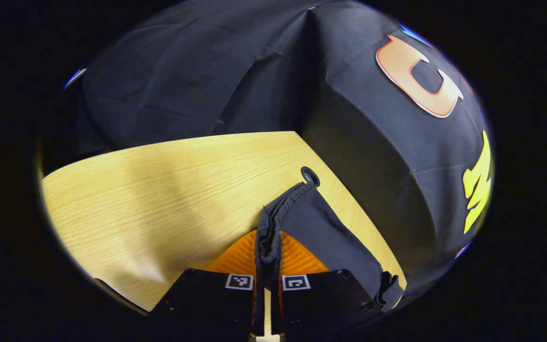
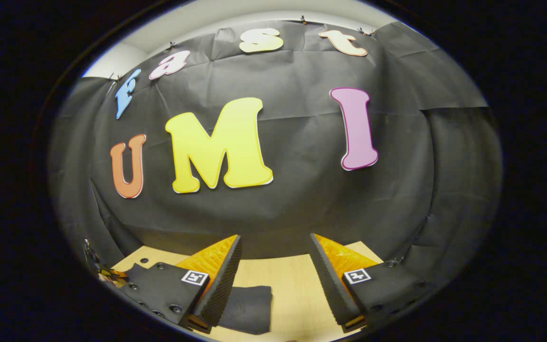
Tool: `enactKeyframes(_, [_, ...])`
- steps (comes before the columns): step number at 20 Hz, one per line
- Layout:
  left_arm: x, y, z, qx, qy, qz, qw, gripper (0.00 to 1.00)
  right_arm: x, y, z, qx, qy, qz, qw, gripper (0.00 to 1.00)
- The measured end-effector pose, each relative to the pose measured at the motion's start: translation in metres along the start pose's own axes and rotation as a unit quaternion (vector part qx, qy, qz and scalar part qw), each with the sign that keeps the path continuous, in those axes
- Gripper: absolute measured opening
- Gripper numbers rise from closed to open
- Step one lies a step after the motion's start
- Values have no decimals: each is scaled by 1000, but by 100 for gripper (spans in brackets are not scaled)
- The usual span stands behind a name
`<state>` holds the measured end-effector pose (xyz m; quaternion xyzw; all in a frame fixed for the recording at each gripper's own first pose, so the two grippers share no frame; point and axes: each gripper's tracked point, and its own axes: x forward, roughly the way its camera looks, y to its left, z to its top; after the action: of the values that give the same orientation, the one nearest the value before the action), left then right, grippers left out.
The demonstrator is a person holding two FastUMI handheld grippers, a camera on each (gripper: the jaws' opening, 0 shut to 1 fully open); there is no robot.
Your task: Grasp the waist and the cuffs of the jeans and fold them to make the two legs overlap; first hold the waist and fold one-third of the jeans toward the cuffs, then hold the cuffs and fold the remaining one-third in the same direction to finish folding.
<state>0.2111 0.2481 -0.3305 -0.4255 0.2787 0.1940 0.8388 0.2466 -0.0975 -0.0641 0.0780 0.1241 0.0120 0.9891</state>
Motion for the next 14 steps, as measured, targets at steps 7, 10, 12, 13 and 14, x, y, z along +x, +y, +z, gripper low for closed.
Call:
enactKeyframes(7, [-17, -28, 15, -69, -11, -39, 997, 7, -6, -12, 11, 11, -12, -3, 1000, 84])
enactKeyframes(10, [-29, -50, 20, -83, -23, -61, 994, 8, -11, -21, 20, 18, -19, -6, 1000, 84])
enactKeyframes(12, [-37, -68, 24, -89, -29, -78, 993, 7, -17, -26, 28, 18, -26, -8, 999, 84])
enactKeyframes(13, [-43, -78, 24, -89, -33, -86, 992, 7, -19, -29, 32, 18, -30, -9, 999, 84])
enactKeyframes(14, [-47, -90, 25, -86, -37, -96, 991, 7, -21, -31, 36, 19, -33, -10, 999, 84])
